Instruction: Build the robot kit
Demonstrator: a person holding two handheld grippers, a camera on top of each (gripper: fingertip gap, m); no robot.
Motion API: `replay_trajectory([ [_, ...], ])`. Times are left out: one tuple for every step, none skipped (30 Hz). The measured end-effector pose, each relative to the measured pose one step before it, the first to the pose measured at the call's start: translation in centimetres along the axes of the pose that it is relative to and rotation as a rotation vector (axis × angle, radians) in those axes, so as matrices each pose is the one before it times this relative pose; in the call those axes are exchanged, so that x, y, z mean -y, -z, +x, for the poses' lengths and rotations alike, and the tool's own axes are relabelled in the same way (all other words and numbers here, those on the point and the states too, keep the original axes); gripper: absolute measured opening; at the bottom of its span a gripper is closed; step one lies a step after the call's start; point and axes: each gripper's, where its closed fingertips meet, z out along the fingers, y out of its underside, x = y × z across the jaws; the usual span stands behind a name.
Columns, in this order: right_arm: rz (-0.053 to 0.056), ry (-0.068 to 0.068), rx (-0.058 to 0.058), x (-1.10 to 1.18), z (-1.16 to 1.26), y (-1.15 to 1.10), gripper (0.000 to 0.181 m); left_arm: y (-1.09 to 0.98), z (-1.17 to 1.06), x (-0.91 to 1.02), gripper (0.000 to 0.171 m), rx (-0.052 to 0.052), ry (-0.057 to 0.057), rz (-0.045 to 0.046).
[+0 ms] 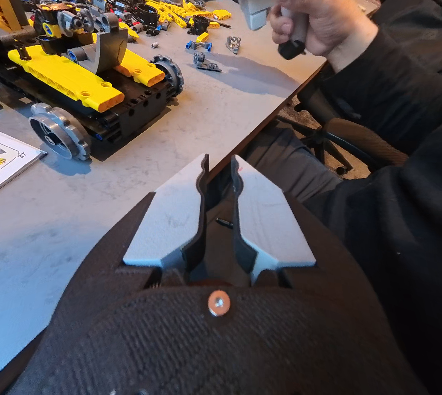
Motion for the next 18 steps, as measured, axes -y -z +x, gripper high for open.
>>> replay_trajectory([
  [-0.0138,0.006,0.0108,-0.467,-0.228,0.301,0.028,-0.057,0.033,-0.035,0.017,0.0004,-0.0022,-0.00257],
  [-0.0172,0.007,0.0147,-0.555,-0.382,0.24,0.025,-0.051,0.024,-0.025,0.017,0.0004,-0.0023,-0.00178],
  [-0.0184,0.0098,0.0121,-0.581,-0.402,0.184,0.021,-0.033,0.043,-0.025,0.017,0.0002,-0.0022,-0.00165],
  [-0.0145,0.011,0.0118,-0.509,-0.441,0.165,0.019,-0.023,0.02,-0.017,0.017,0.0007,-0.0019,-0.00108],
  [-0.0109,0.0082,0.019,-0.398,-0.571,0.134,0.019,-0.028,0.013,-0.016,0.017,0.0006,-0.0015,-0.00056],
  [-0.0096,0.0054,0.0251,-0.307,-0.652,0.081,0.018,-0.012,0.025,-0.01,0.017,-0.0003,-0.0009,-0.00061],
  [-0.0069,0.0058,0.0178,-0.206,-0.491,0.061,0.018,-0.022,0.025,-0.005,0.017,-0.0004,-0.0008,-0.00056],
  [-0.0043,0.0076,0.0,-0.134,-0.138,0.048,0.019,-0.017,0.022,-0.014,0.017,-0.0004,-0.0013,-0.00116],
  [-0.0052,0.0068,-0.0174,-0.101,0.274,0.066,0.02,-0.011,0.025,-0.011,0.017,-0.0007,-0.0018,-0.00159],
  [-0.0069,0.0026,-0.0292,-0.105,0.622,0.114,0.022,0.011,0.03,0.009,0.017,0.0,-0.0023,0.00054],
  [-0.0104,-0.0043,-0.041,-0.156,0.97,0.19,0.025,0.027,0.004,0.003,0.017,0.0007,-0.002,0.00107],
  [-0.0153,-0.0097,-0.051,-0.25,1.303,0.275,0.025,0.012,-0.004,-0.017,0.017,0.0006,-0.0009,-0.00076],
  [-0.0195,-0.0132,-0.0572,-0.394,1.553,0.288,0.025,0.011,-0.009,-0.022,0.017,0.0005,-0.0003,-0.00156],
  [-0.0232,-0.0168,-0.0589,-0.513,1.7,0.261,0.025,0.043,-0.007,-0.008,0.017,0.0003,-0.0005,-0.00011],
  [-0.0212,-0.0198,-0.0578,-0.468,1.73,0.177,0.025,0.044,0.0,0.012,0.017,0.0007,-0.0004,0.00111],
  [-0.0166,-0.022,-0.047,-0.323,1.531,0.075,0.025,0.058,0.005,0.022,0.017,0.0002,-0.0002,0.00133],
  [-0.0121,-0.0216,-0.0242,-0.091,1.074,-0.017,0.025,0.057,0.025,0.009,0.017,-0.001,0.0007,0.001],
  [-0.0049,-0.0152,-0.0081,0.228,0.608,-0.06,0.024,0.026,0.032,0.012,0.017,-0.0017,0.0016,0.001],
])
